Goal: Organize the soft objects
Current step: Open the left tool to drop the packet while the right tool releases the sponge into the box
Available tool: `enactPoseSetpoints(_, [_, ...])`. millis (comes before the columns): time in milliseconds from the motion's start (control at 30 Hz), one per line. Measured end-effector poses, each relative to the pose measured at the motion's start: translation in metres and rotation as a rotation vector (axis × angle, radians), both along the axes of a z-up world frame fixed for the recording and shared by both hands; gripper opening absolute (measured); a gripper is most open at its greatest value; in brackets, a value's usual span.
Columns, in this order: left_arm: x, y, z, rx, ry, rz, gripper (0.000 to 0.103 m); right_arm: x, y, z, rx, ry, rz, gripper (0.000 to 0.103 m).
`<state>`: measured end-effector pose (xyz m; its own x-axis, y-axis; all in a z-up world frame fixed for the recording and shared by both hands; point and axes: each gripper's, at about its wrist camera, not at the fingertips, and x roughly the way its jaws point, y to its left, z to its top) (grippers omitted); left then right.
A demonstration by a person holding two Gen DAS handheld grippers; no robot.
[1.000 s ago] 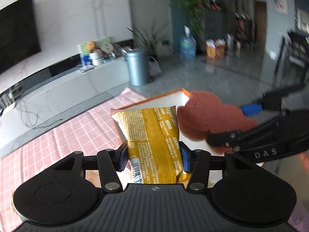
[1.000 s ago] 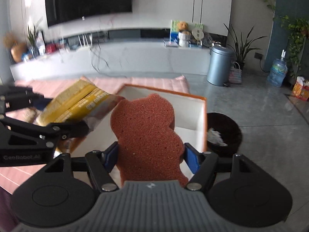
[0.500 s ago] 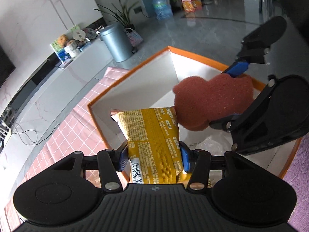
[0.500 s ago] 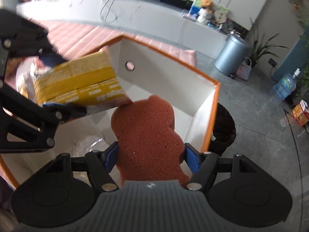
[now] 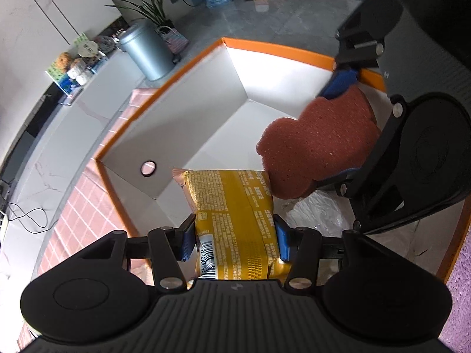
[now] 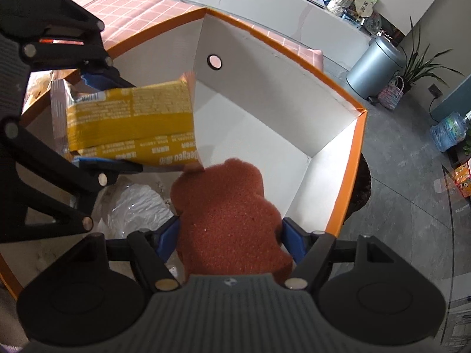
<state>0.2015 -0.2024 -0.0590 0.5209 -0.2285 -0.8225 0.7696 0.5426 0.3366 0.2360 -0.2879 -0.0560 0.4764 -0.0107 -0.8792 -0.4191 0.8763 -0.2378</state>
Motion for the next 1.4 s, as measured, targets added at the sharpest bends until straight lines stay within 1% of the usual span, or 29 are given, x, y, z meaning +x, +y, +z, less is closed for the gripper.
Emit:
enactPoseSetpoints(200, [0.003, -0.001, -0.01, 0.018, 0.04, 0.004, 0.059, 0.001, 0.005, -0.004, -0.023, 0.017, 0.017, 0.073])
enactPoseSetpoints(300, [0.004, 0.0, -0.011, 0.016, 0.042, 0.012, 0.06, 0.001, 0.006, -0.004, -0.033, 0.017, 0.021, 0.074])
enactPoseSetpoints(367, [0.003, 0.0, -0.01, 0.014, 0.043, 0.018, 0.064, 0.001, 0.007, -0.003, -0.046, 0.013, 0.028, 0.075])
enactPoseSetpoints(400, [0.003, 0.0, -0.01, 0.015, 0.043, 0.02, 0.064, -0.001, 0.008, -0.002, -0.052, 0.01, 0.033, 0.077])
enactPoseSetpoints(433, [0.002, 0.0, -0.01, 0.017, 0.039, 0.023, 0.066, -0.002, 0.008, -0.001, -0.056, 0.006, 0.036, 0.08])
enactPoseSetpoints(500, [0.001, 0.0, -0.008, 0.018, 0.028, 0.019, 0.067, -0.001, 0.011, 0.001, -0.063, 0.002, 0.045, 0.084])
enactPoseSetpoints(533, [-0.001, 0.0, -0.006, 0.018, 0.022, 0.021, 0.071, -0.002, 0.011, 0.003, -0.061, 0.005, 0.051, 0.084])
enactPoseSetpoints(567, [-0.001, 0.0, -0.004, 0.018, 0.016, 0.024, 0.071, -0.003, 0.011, 0.004, -0.06, 0.008, 0.056, 0.084])
enactPoseSetpoints(633, [-0.003, 0.002, 0.0, 0.009, 0.012, 0.028, 0.071, -0.004, 0.011, 0.007, -0.06, 0.015, 0.069, 0.088])
enactPoseSetpoints(733, [-0.006, 0.004, 0.006, 0.015, -0.008, 0.034, 0.071, -0.007, 0.011, 0.011, -0.073, 0.01, 0.072, 0.089])
enactPoseSetpoints(833, [-0.009, 0.007, 0.013, 0.005, -0.022, 0.039, 0.072, -0.011, 0.013, 0.017, -0.063, 0.004, 0.08, 0.091])
enactPoseSetpoints(933, [-0.014, 0.011, 0.021, -0.01, -0.043, 0.048, 0.072, -0.016, 0.017, 0.021, -0.077, -0.015, 0.087, 0.095])
enactPoseSetpoints(1033, [-0.02, 0.014, 0.028, -0.023, -0.062, 0.054, 0.073, -0.021, 0.019, 0.027, -0.074, -0.027, 0.09, 0.095])
enactPoseSetpoints(1100, [-0.023, 0.017, 0.033, -0.034, -0.068, 0.06, 0.074, -0.024, 0.022, 0.032, -0.079, -0.043, 0.092, 0.098])
enactPoseSetpoints(1200, [-0.029, 0.02, 0.038, -0.039, -0.089, 0.065, 0.074, -0.03, 0.023, 0.038, -0.089, -0.075, 0.091, 0.098])
enactPoseSetpoints(1300, [-0.037, 0.023, 0.042, -0.043, -0.111, 0.072, 0.074, -0.037, 0.023, 0.044, -0.077, -0.103, 0.072, 0.098])
enactPoseSetpoints(1400, [-0.045, 0.029, 0.048, -0.061, -0.136, 0.081, 0.074, -0.048, 0.022, 0.051, -0.062, -0.152, 0.05, 0.098])
